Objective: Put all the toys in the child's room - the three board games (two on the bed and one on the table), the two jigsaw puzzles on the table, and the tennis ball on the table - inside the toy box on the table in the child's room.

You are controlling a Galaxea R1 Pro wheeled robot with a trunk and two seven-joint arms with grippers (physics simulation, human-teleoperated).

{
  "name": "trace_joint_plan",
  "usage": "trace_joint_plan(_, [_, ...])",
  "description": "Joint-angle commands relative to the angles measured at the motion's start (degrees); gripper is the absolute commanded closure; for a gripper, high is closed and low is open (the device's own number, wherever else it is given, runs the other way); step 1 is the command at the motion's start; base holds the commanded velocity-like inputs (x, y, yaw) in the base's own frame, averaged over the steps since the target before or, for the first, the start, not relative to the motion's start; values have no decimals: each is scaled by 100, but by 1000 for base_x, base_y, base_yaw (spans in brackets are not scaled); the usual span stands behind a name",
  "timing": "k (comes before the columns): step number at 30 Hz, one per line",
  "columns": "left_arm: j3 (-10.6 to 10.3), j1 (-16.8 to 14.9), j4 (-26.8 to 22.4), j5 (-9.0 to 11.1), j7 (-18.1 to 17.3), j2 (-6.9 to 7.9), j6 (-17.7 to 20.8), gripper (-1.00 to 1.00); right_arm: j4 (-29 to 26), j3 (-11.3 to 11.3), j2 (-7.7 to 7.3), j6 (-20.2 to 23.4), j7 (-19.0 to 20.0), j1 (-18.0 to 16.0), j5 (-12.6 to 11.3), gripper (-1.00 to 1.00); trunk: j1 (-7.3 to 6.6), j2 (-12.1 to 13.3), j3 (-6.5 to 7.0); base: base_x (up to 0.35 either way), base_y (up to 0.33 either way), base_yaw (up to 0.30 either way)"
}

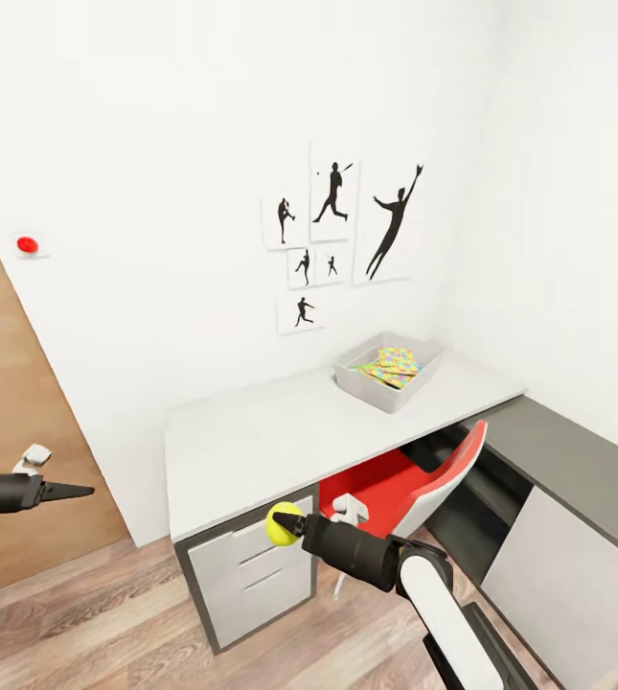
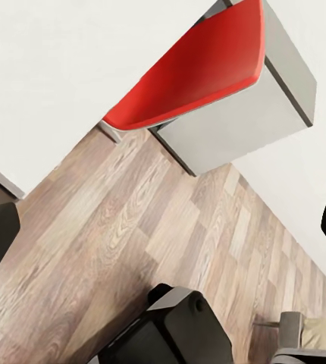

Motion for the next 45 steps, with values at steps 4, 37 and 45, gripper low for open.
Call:
trace_joint_plan(4, [-49,-6,-3,41,-19,4,59,-100,-10,-2,-4,10,-71,-9,-73,100,4,-13,-13,0,0,-14])
trace_joint_plan(37, [957,-296,-3228,-1,-19,-165,2651,-100,-150,-858,-8,606,-1170,-1256,-149,100,4,-13,-13,0,0,0])
trace_joint_plan(45, [971,-296,-3237,6,-19,-174,2627,-100,-149,-882,-33,603,-1203,-1415,-80,100,4,-13,-13,0,0,0])
